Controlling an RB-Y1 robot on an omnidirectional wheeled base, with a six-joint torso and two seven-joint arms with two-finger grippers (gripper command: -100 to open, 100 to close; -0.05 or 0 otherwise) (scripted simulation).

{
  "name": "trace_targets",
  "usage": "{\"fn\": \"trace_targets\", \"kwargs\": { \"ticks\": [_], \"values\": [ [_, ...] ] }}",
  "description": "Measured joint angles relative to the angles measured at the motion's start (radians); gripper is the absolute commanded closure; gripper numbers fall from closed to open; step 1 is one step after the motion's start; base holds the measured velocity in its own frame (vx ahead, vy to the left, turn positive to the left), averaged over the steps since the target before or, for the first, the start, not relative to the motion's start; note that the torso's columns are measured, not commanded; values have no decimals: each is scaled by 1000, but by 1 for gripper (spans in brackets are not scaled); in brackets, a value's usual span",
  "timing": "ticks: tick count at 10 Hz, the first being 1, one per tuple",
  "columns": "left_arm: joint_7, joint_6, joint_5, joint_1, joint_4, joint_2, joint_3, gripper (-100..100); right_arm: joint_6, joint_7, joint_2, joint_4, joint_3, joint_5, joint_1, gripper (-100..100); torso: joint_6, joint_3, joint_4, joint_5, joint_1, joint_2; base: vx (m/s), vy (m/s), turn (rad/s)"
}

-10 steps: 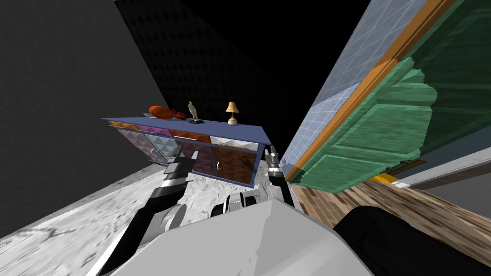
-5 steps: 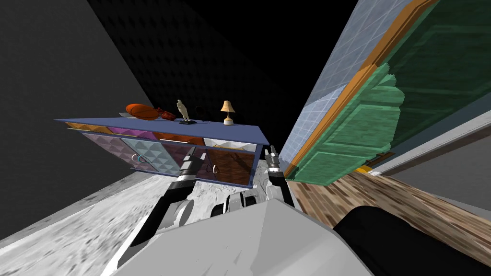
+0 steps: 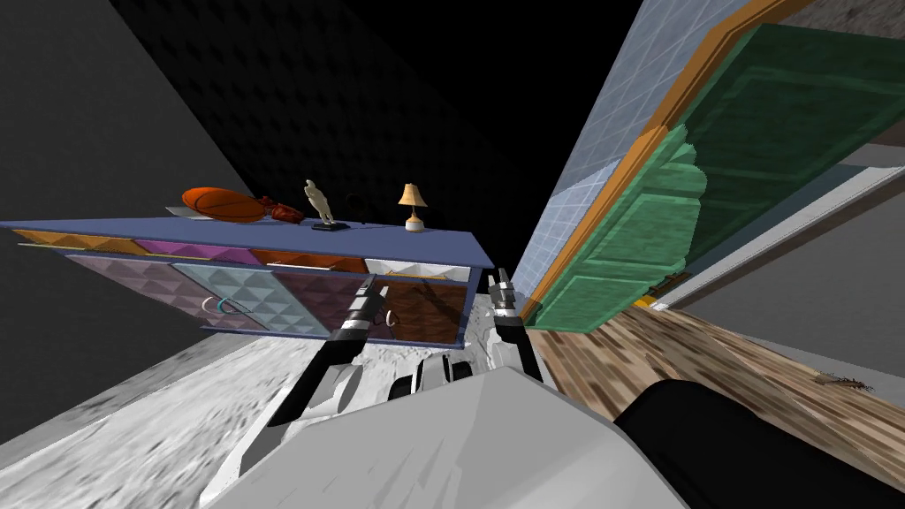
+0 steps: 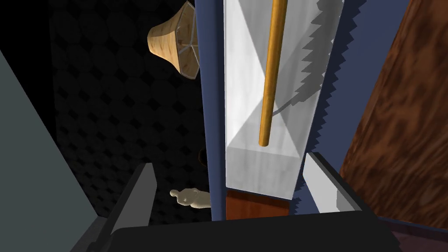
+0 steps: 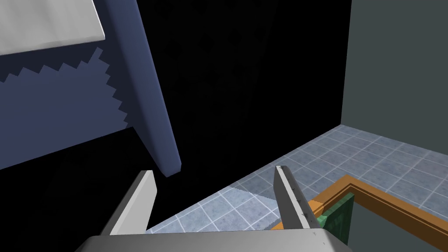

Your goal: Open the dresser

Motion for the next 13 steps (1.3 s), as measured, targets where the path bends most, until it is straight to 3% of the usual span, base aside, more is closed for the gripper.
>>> {"fn": "trace_targets", "kwargs": {
  "ticks": [4, 6, 7, 9, 13],
  "values": [
    [4, 49, -10, -31, 49, 40, -24, -100, 0, 0, 0, 0, 0, 0, 0, 0, -1, 0, 0, 0, 0, 1, 49, 8, -66],
    [8, 74, -7, -23, 13, 46, -20, -100, 0, 0, 0, 0, 0, 0, 0, 0, 0, -2, -1, 0, -1, -4, 88, -18, 0],
    [9, 78, -7, -23, 11, 46, -20, 100, 0, 0, 0, 0, 0, 0, 0, 0, 0, 0, 0, 0, 0, 0, -49, 19, 0],
    [8, 65, -7, -26, 28, 45, -21, 100, 0, 0, 0, 0, 0, 0, 0, 0, 0, 3, 1, 0, 1, 4, -66, 13, 22],
    [13, 75, -5, 7, -26, 60, -30, 100, 0, 0, 0, 0, 0, 0, 0, 0, 0, 0, 0, 0, 1, 0, -143, 18, 23]
  ]
}}
